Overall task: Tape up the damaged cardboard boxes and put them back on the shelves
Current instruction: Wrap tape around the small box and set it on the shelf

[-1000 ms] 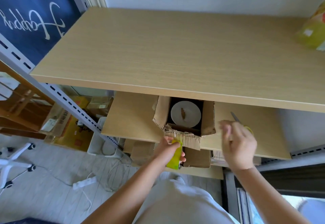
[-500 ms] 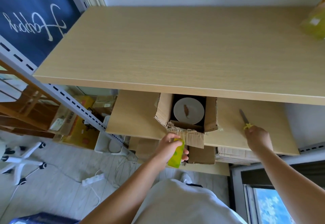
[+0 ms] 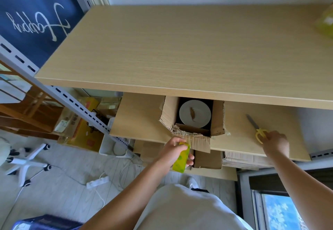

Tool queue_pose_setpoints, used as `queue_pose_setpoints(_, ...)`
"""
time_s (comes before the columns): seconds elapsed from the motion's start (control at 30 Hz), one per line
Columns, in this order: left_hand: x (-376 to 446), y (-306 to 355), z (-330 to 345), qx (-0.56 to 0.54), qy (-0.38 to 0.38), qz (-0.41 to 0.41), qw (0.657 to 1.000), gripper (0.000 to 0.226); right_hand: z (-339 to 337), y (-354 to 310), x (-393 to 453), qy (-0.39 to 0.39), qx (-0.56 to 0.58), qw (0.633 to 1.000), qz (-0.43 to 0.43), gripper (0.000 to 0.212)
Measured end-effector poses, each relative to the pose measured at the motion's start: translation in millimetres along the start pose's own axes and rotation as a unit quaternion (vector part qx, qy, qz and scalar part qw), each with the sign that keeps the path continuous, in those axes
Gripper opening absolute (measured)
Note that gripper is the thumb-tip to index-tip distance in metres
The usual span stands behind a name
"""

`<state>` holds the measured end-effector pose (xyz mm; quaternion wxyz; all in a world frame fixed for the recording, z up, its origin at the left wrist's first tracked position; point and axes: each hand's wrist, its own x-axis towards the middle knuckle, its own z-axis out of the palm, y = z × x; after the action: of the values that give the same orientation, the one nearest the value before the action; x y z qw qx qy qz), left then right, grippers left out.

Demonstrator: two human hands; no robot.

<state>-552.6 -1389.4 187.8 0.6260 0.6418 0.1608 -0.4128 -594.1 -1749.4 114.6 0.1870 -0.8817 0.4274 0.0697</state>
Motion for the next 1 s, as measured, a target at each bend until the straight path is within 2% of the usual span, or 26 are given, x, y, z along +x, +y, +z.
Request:
queue_pose_setpoints(0.1,0.6,0.3,-1.3,0.003,-0.005,0.002,1.000,0.023,-11.1,-3.2,-8.6,0.001,-0.059,0.994,-0.092,0.026)
queue_pose_setpoints(0.17,1.3,0.8,-1.8,0.005,-0.006,0.003,1.000,0.023,-23.0,-1.7,-16.9,-0.027,-0.092,0.983,-0.154,0.017)
queue_pose_setpoints(0.23,1.8,0.9,-2.5,0.001,-0.010,0.004,1.000,0.023,-32.8,8.6,-27.4,-0.070,-0.096,0.978,-0.171,0.006)
queue_pose_setpoints(0.3,3.0,-0.2,-3.5,-0.001,-0.014,0.005,1.000,0.023,-39.0,25.2,-43.8,-0.145,-0.019,0.978,-0.147,0.003)
queue_pose_setpoints(0.37,4.7,-1.1,-3.6,-0.001,-0.015,0.005,1.000,0.022,-42.3,41.3,-66.1,-0.239,0.050,0.962,-0.124,0.003)
queue_pose_setpoints(0.47,7.1,-1.3,-3.0,0.002,-0.018,-0.001,1.000,0.025,-42.5,44.9,-106.4,-0.374,0.042,0.914,-0.148,0.015)
queue_pose_setpoints(0.53,7.5,-1.1,-2.0,0.003,-0.021,-0.006,1.000,0.027,-46.6,27.1,-128.1,-0.425,0.032,0.886,-0.182,0.018)
queue_pose_setpoints(0.63,6.3,-0.7,-1.8,0.000,-0.019,-0.009,1.000,0.029,-55.8,-17.5,-144.9,-0.453,0.034,0.858,-0.241,0.017)
queue_pose_setpoints(0.73,2.5,0.5,-2.8,-0.024,-0.018,-0.010,1.000,0.030,-62.9,-59.7,-146.8,-0.456,0.011,0.837,-0.302,0.003)
queue_pose_setpoints(1.0,2.3,4.4,-6.8,-0.014,-0.034,-0.023,0.999,0.029,-58.8,-97.7,-121.9,-0.504,-0.063,0.810,-0.294,0.010)
